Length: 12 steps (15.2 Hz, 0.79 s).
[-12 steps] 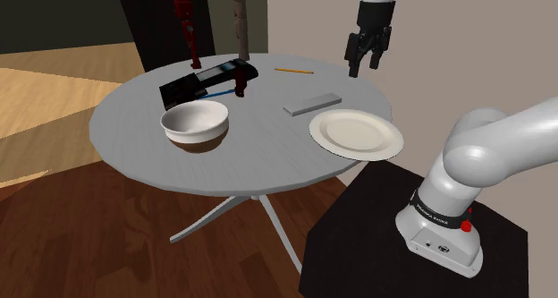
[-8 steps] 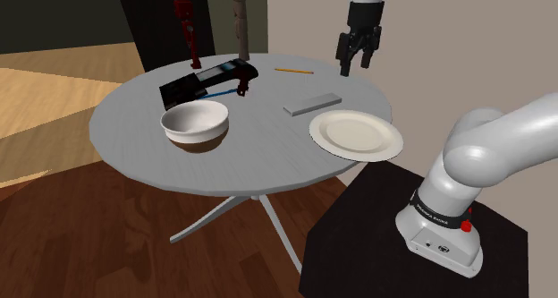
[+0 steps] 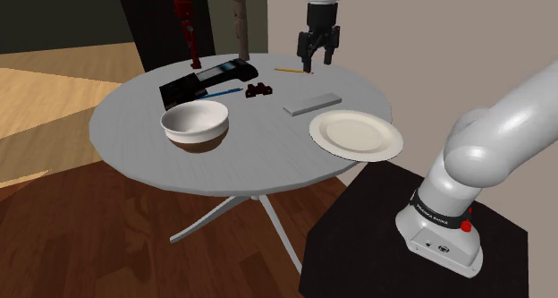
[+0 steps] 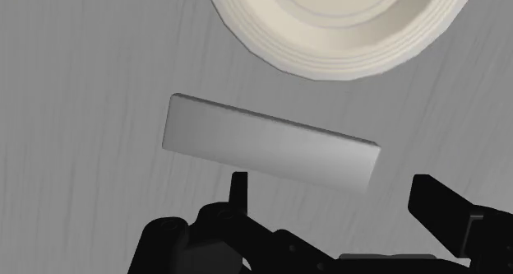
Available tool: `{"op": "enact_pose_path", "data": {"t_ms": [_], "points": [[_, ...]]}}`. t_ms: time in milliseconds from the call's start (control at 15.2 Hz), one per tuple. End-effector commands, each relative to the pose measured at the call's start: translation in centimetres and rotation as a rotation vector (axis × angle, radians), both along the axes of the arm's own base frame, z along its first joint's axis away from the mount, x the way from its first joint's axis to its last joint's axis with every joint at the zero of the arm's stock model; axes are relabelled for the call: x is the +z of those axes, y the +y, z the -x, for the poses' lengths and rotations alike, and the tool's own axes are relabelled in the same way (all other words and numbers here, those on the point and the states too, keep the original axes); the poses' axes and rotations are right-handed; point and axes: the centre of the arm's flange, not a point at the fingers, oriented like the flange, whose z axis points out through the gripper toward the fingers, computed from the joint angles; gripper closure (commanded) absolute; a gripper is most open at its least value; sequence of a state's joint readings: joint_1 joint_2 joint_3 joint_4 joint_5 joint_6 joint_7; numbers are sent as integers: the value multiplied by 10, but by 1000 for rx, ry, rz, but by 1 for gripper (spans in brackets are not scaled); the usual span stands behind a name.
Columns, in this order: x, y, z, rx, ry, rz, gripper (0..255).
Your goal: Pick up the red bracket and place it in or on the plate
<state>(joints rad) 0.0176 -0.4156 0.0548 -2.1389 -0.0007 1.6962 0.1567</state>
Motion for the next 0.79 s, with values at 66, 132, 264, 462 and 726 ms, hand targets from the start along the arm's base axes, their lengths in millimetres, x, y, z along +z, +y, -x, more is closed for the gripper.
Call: {"op": "enact_pose_path", "data": {"t_ms": [66, 132, 264, 462, 726], "points": [[-1, 11, -39, 18, -2, -2, 0], [-2, 14, -51, 24, -2, -2, 0], [-3, 21, -77, 36, -3, -3, 0], [-6, 32, -114, 54, -4, -5, 0], [-9, 48, -164, 78, -6, -6, 0]]}}
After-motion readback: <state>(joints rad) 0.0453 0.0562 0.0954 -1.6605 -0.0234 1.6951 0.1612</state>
